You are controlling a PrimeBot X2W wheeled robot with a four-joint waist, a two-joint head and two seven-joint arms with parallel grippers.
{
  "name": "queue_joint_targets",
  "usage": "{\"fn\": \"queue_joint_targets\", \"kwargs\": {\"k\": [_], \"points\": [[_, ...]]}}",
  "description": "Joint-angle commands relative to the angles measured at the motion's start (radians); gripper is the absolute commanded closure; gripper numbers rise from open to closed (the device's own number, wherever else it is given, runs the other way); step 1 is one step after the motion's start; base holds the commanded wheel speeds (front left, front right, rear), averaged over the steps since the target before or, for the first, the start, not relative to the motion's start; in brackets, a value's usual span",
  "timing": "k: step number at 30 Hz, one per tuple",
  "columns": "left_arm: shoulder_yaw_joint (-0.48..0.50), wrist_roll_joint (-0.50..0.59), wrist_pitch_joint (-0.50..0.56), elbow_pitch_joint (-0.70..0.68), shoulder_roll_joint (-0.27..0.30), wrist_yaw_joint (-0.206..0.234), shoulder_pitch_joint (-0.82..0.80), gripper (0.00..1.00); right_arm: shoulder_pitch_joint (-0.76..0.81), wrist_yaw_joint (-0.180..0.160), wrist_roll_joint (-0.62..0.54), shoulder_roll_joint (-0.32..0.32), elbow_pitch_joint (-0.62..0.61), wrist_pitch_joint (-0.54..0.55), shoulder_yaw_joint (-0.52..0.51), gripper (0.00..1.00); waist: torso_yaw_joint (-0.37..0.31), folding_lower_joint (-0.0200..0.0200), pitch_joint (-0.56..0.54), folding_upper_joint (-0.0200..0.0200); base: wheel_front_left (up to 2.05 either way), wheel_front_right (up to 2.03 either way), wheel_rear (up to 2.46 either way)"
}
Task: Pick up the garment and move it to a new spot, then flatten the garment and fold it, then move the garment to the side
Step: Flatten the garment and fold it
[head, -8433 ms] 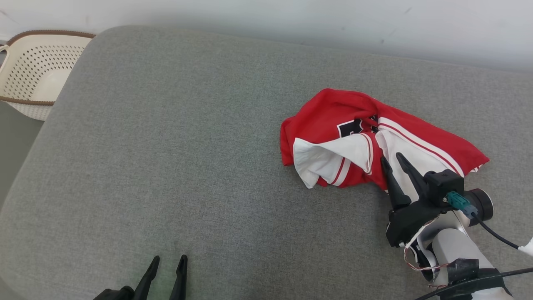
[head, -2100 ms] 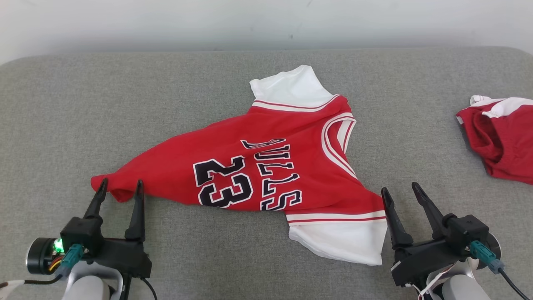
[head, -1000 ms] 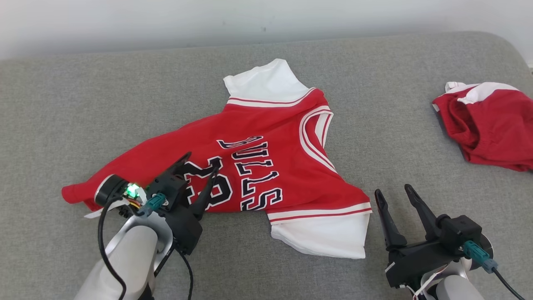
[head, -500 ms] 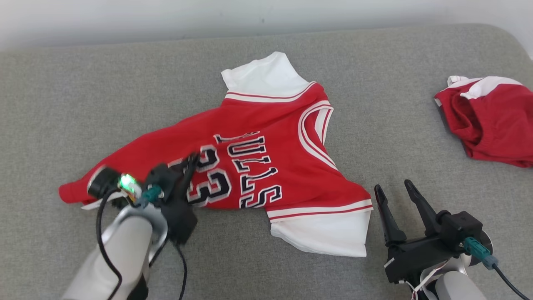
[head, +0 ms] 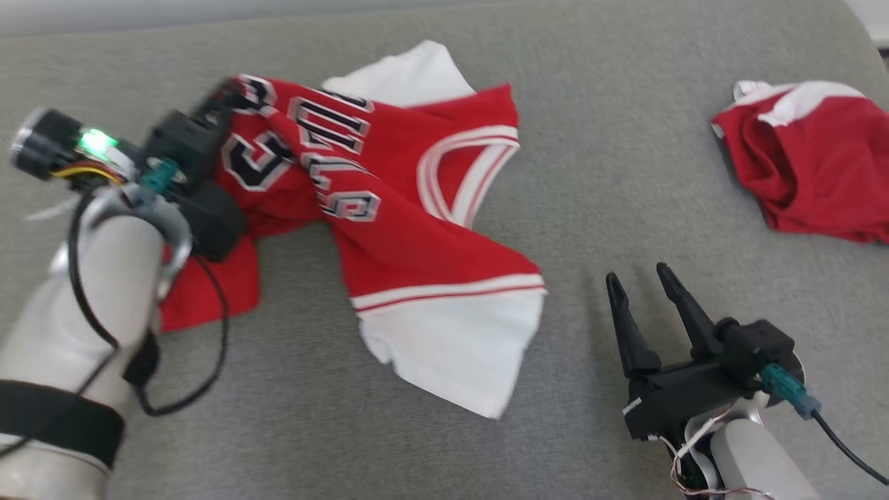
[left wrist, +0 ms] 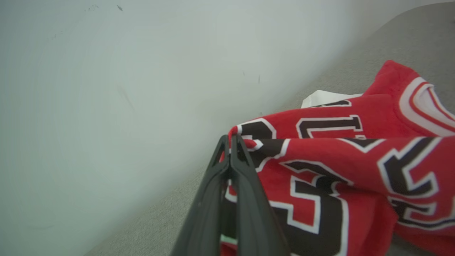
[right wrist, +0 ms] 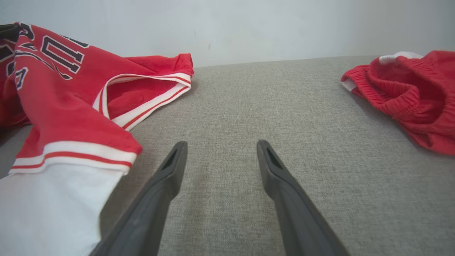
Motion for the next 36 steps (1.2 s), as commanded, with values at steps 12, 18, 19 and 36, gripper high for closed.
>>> {"fn": "queue_joint_targets", "kwargs": {"k": [12, 18, 19, 36], "points": [[0.048, -0.071, -0.001, 0.003, 0.008, 0.109, 0.035, 0.0, 0.013, -0.001, 0.012, 0.011, 0.005, 0.0, -0.045, 0.0, -0.068, -0.0001, 0.055, -0.0001, 0.0, 0.0, 0.0], [0.067, -0.13, -0.001, -0.152, -0.03, 0.114, 0.152, 0.0, 0.029, -0.001, 0.011, 0.007, 0.01, 0.0, -0.04, 0.0, 0.003, -0.0001, 0.0, -0.0001, 0.0, 0.0, 0.0], [0.072, -0.138, -0.001, -0.178, -0.036, 0.115, 0.171, 0.0, 0.031, -0.001, 0.012, 0.007, 0.011, 0.0, -0.036, 0.0, 0.015, -0.0001, -0.009, -0.0001, 0.0, 0.0, 0.0], [0.108, -0.174, -0.001, -0.248, -0.127, 0.073, 0.491, 0.0, 0.054, -0.001, 0.028, -0.004, 0.03, 0.0, -0.014, 0.0, 0.089, -0.0001, -0.068, -0.0001, 0.0, 0.0, 0.0]]}}
